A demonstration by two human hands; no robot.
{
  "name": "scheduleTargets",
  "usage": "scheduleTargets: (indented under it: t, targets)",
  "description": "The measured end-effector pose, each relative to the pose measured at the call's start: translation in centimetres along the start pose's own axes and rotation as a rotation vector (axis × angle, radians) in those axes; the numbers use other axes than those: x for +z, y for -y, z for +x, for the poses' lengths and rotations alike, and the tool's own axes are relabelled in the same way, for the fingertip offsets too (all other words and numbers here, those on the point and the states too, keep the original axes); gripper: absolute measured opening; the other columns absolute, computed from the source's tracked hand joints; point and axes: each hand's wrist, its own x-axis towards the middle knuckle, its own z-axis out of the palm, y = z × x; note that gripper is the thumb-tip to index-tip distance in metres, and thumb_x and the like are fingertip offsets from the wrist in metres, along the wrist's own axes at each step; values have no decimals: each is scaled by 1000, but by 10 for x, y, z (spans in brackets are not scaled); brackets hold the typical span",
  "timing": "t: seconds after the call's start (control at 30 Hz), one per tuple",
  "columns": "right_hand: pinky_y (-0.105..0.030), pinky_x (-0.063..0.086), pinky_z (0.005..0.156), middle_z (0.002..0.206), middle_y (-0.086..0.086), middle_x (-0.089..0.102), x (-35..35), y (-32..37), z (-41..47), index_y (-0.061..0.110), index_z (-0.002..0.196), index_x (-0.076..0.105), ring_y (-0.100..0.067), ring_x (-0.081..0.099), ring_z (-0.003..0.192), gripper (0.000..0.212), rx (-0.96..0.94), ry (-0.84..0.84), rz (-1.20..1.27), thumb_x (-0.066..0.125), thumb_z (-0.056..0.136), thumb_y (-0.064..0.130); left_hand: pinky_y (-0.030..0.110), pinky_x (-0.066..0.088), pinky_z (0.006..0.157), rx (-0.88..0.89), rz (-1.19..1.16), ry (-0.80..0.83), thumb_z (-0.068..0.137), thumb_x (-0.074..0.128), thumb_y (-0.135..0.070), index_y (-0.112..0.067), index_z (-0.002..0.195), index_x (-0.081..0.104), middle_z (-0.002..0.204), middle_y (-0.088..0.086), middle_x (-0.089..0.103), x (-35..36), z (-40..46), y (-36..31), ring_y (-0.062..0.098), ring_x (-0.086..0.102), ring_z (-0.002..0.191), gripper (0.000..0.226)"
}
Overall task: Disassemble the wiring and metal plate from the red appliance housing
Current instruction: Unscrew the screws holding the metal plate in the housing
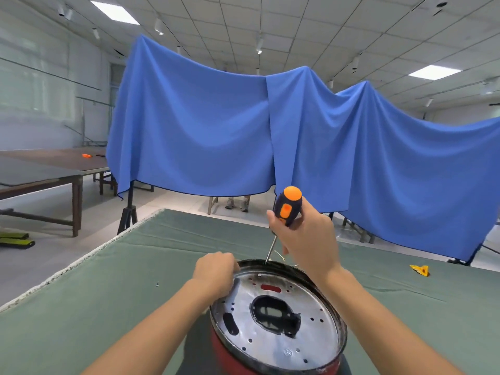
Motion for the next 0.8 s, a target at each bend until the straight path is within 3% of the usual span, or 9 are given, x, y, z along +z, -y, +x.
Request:
scheduleTargets:
  t: [0.1,0.2,0.27,0.33,0.43,0.6,0.8]
  targets:
    - [-24,34,44,41,3,50,-2,3,3,14,69,54,-22,43,38,29,-52,-128,-92,69,73,39,30,46,69,51,0,17,79,50,-7,-39,82,61,89,0,66,0,4,6,29,56,83,33]
    - [-21,31,42,43,1,46,-1,1,1,12,66,50,-24,43,39,30,-31,-130,-59,71,73,31,30,47,81,89,-7,36,82,51,-9,-36,104,69,108,-5,68,0,11,16,23,61,101,39]
    - [-15,28,43,45,0,46,1,-6,-1,12,67,46,-24,44,42,32,29,-124,-31,73,76,26,29,45,80,99,14,51,84,51,-12,-33,106,69,112,-5,67,-1,13,16,22,61,104,36]
    - [-18,35,50,46,-2,47,4,-13,-2,13,66,43,-24,46,44,33,82,-120,16,73,77,20,31,44,77,85,45,59,82,50,-10,-27,104,68,110,1,66,2,11,9,25,60,103,33]
    - [-13,35,52,46,-4,47,9,-19,-5,14,66,40,-24,44,43,34,91,-132,32,73,77,15,34,39,79,113,88,-28,82,49,-7,-14,102,65,111,7,56,10,8,-8,27,49,108,27]
    - [-18,37,52,47,-2,47,14,-26,-4,15,69,41,-25,45,43,30,63,-125,38,69,77,19,28,28,77,223,94,-205,80,53,-9,-16,98,63,108,1,50,19,11,-19,23,40,104,22]
    - [-17,35,46,48,2,46,18,-28,-1,9,70,46,-18,44,43,26,68,-73,29,69,80,17,33,39,77,201,-43,-58,90,45,-15,-19,110,65,108,2,50,32,4,-17,23,44,107,28]
